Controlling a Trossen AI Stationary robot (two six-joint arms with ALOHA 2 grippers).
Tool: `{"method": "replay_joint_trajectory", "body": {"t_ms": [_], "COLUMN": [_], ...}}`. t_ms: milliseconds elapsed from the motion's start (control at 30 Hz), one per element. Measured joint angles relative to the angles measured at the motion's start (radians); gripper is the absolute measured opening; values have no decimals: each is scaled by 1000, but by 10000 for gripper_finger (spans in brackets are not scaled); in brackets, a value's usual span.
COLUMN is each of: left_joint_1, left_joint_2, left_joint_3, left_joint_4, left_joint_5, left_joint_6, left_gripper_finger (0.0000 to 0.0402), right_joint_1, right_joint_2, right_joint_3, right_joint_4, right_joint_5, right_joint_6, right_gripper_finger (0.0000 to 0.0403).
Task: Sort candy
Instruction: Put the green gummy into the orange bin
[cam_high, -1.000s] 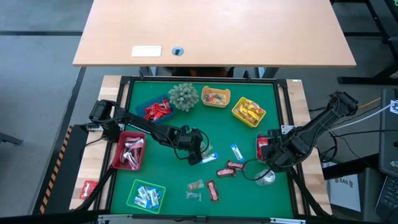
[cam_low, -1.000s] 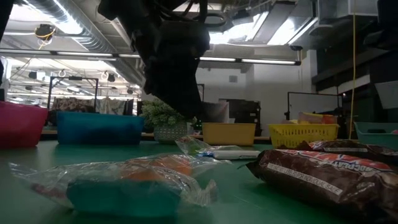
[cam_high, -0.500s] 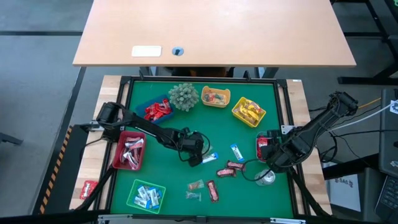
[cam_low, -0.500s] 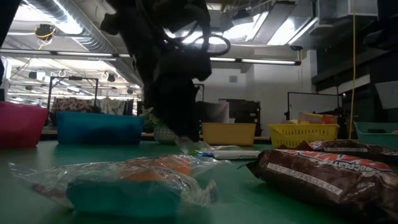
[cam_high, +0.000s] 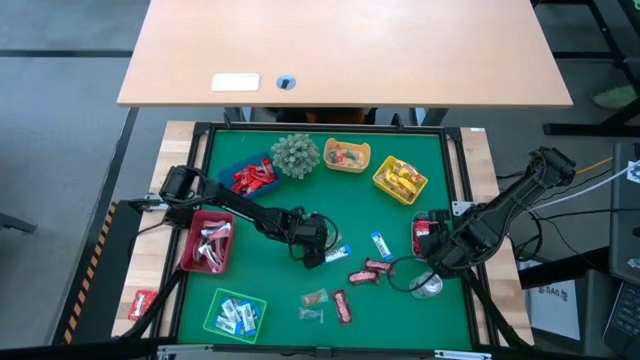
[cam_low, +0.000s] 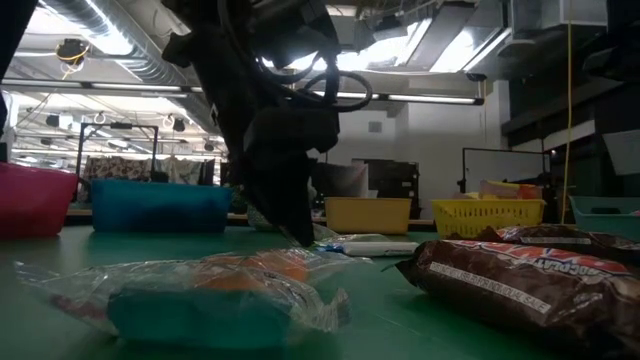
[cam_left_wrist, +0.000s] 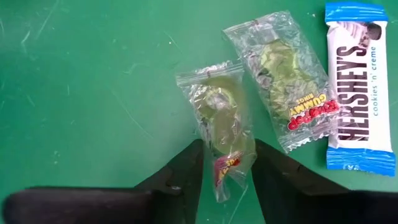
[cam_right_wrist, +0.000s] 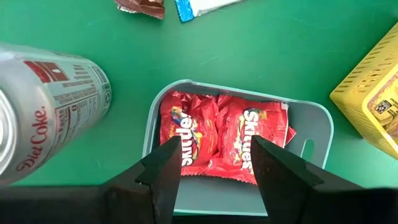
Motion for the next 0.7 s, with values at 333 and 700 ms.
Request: {"method": "replay_joint_trajectory", "body": {"t_ms": [333, 700], "left_joint_1": [0, 60], "left_joint_2": [0, -74], "left_joint_3": [0, 0], "left_joint_4": [6, 63], "left_joint_5": [1, 8], "left_joint_6": [0, 31], "left_gripper_finger": [14, 1], "right_joint_1": [0, 0], "right_joint_2": [0, 0], "right_joint_3": [0, 0], "right_joint_4": [1, 6], "right_joint_5": [1, 2], "right_joint_6": [0, 0], "right_gripper_finger": [189, 189]}}
